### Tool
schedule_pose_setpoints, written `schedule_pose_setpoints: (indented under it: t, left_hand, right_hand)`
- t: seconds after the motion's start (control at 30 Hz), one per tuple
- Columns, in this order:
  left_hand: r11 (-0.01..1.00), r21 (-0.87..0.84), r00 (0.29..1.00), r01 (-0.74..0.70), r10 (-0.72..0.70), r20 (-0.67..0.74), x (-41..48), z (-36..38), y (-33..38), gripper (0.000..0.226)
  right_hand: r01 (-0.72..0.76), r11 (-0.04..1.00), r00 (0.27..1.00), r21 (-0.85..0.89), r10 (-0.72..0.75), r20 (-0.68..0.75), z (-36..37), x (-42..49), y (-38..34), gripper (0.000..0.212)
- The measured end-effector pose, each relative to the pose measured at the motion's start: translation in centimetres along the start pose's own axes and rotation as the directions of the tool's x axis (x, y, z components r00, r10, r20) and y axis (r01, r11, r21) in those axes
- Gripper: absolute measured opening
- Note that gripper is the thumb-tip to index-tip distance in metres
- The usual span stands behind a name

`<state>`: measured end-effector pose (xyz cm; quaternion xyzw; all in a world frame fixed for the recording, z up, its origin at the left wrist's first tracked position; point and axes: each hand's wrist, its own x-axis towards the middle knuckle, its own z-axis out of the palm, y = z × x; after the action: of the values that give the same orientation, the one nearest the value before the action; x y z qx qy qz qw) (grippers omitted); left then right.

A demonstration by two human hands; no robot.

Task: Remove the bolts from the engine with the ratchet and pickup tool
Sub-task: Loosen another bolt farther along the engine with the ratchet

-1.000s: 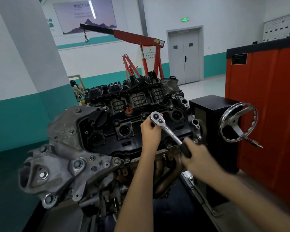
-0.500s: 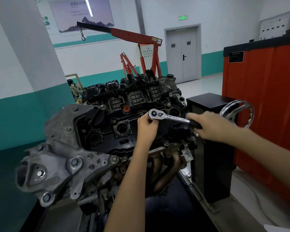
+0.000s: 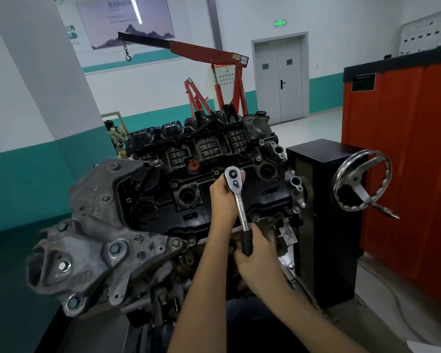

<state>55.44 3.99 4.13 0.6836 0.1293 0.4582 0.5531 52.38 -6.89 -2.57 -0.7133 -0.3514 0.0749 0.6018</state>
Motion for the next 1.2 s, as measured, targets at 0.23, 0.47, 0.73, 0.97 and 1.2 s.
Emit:
schedule_pose_setpoints:
  t: [0.23, 0.47, 0.73, 0.97, 1.2]
  left_hand:
    - [0.955, 0.207, 0.967, -0.212, 0.175, 0.183, 1.2, -0.4, 1.6, 0.048]
    - [0.988, 0.041, 0.985, -0.15, 0.145, 0.097, 0.2, -0.6, 0.8, 0.051]
    - [0.986, 0.068, 0.988, -0.15, 0.151, -0.019, 0.2, 0.3, 1.0, 0.051]
    - [0.977, 0.125, 0.979, -0.174, 0.159, 0.125, 0.3, 0.1, 1.4, 0.054]
    - [0.992, 0.023, 0.992, -0.12, 0.119, 0.04, -0.1, -0.3, 1.3, 0.054]
  right_hand:
    - [0.285, 0.831, 0.928, -0.477, -0.114, 0.355, -12.6, 5.9, -1.6, 0.033]
    - [0.319, 0.572, 0.946, -0.756, -0.234, 0.223, -13.4, 7.3, -1.9, 0.023]
    - [-0.022, 0.999, 1.0, 0.036, 0.022, -0.008, 1.5, -0.2, -0.4, 0.018]
    - [0.252, 0.81, 0.956, -0.529, -0.122, 0.267, -12.3, 5.2, -0.9, 0.031]
    - [0.274, 0.557, 0.948, -0.784, -0.292, 0.124, -11.8, 6.4, -1.6, 0.021]
